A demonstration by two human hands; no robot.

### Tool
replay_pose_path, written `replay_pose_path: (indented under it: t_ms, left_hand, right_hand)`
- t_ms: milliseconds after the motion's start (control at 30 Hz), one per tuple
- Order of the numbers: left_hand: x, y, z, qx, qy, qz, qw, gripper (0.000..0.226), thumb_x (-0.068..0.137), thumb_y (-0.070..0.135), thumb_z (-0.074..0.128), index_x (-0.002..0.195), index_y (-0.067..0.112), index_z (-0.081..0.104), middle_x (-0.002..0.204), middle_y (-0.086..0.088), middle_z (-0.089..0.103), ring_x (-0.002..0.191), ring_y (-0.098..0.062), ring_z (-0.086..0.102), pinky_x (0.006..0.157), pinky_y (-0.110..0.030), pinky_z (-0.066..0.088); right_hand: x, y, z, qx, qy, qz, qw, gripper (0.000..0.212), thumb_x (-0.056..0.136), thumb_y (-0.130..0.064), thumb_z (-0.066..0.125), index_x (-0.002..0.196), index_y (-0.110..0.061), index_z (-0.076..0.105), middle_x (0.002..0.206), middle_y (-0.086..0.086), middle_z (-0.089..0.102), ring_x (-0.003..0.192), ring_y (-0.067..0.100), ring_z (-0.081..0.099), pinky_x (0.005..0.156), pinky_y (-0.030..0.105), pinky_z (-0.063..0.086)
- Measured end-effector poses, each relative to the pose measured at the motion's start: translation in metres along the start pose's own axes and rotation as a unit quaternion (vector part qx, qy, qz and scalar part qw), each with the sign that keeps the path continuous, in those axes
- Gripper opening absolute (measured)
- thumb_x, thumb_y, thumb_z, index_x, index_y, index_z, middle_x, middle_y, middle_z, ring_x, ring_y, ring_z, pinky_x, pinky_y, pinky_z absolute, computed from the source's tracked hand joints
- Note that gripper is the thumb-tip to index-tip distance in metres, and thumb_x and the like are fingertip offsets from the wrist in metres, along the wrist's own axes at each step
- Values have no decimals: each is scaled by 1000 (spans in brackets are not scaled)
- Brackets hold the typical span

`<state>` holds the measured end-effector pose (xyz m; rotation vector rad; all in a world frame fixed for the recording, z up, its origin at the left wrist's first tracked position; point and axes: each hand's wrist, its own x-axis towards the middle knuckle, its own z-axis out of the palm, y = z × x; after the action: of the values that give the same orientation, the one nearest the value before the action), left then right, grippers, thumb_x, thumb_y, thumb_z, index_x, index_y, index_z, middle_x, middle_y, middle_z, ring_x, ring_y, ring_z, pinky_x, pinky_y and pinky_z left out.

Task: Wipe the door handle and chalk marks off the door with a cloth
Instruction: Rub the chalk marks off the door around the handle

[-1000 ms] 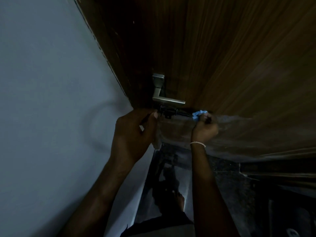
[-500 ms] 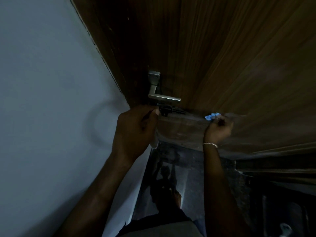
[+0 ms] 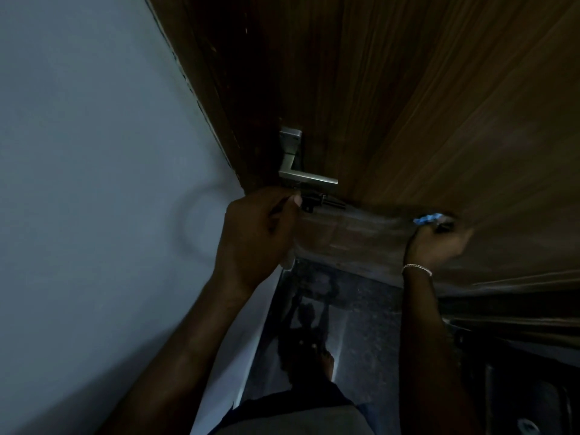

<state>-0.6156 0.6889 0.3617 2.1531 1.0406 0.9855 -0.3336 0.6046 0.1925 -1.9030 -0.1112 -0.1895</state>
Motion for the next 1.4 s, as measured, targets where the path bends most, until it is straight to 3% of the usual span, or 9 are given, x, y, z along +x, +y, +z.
replay_pose_path:
  t_ms: [67, 167, 367, 533, 667, 733, 1000, 1233, 1400]
  left_hand:
    - [-1, -1, 0, -5, -2, -18, 1000, 14, 100, 19, 63, 99, 13, 76, 89, 1, 76, 83, -6, 70, 70, -28, 56]
    - [-2, 1, 2, -2, -14, -28, 1000, 17, 101, 21, 62, 97, 13, 76, 87, 0, 76, 81, -8, 70, 69, -30, 56]
    - [-2, 4, -4, 6, 1, -19, 1000, 16, 101, 21, 62, 103, 15, 77, 91, 3, 76, 83, -4, 70, 72, -26, 57]
    - [-7, 2, -3, 5, 1, -46, 999, 16, 100, 20, 64, 108, 17, 77, 97, 5, 76, 91, 0, 68, 76, -7, 53]
    - [-11, 0, -5, 11, 9, -38, 999, 14, 100, 20, 65, 106, 19, 77, 95, 6, 76, 87, -3, 69, 73, -17, 56]
    - [-12, -1, -9, 13, 19, -47, 999, 13, 100, 20, 65, 105, 22, 76, 93, 7, 75, 84, -4, 69, 70, -23, 56]
    - [-14, -4, -23, 13, 22, -49, 998, 14, 101, 17, 64, 106, 19, 77, 97, 9, 76, 89, 4, 69, 81, -4, 49]
    - [-18, -5, -25, 16, 29, -56, 998, 14, 100, 18, 63, 105, 18, 77, 95, 11, 74, 87, 13, 66, 80, 0, 46]
    - [-21, -5, -18, 15, 22, -64, 998, 15, 100, 18, 63, 104, 15, 77, 95, 7, 75, 88, 2, 68, 78, -5, 51]
  right_hand:
    - [-8, -7, 4, -33, -4, -87, 996, 13, 83, 0, 51, 90, -4, 62, 101, 27, 61, 92, 37, 60, 90, 33, 48]
    - [-35, -8, 19, -86, -78, -162, 980, 14, 91, -10, 52, 92, -1, 62, 106, 27, 59, 97, 34, 54, 87, 34, 43]
    - [-42, 2, 35, -39, -77, 37, 996, 14, 81, 7, 56, 91, 4, 65, 105, 24, 63, 95, 36, 64, 84, 25, 44]
    - [-77, -3, 51, -93, -176, -131, 971, 8, 94, -4, 58, 95, -1, 65, 108, 20, 61, 92, 26, 59, 82, 22, 41]
    - [-74, 0, 55, -88, -169, -42, 981, 8, 86, 4, 61, 90, 5, 68, 100, 25, 65, 92, 39, 64, 83, 41, 49]
    - [-80, -11, 61, -76, -166, -93, 979, 6, 82, 6, 63, 84, 2, 67, 95, 24, 63, 84, 38, 63, 75, 38, 46]
    - [-103, -31, 88, -82, -335, -390, 854, 27, 91, -7, 51, 108, -3, 71, 108, 17, 68, 95, 37, 63, 79, 45, 55]
    - [-127, -57, 113, -128, -417, -500, 748, 32, 67, 2, 84, 97, 2, 73, 96, 21, 73, 89, 38, 72, 81, 46, 59]
    - [-123, -65, 106, -140, -436, -525, 717, 30, 77, 0, 75, 106, 4, 71, 105, 23, 72, 95, 40, 70, 85, 48, 58]
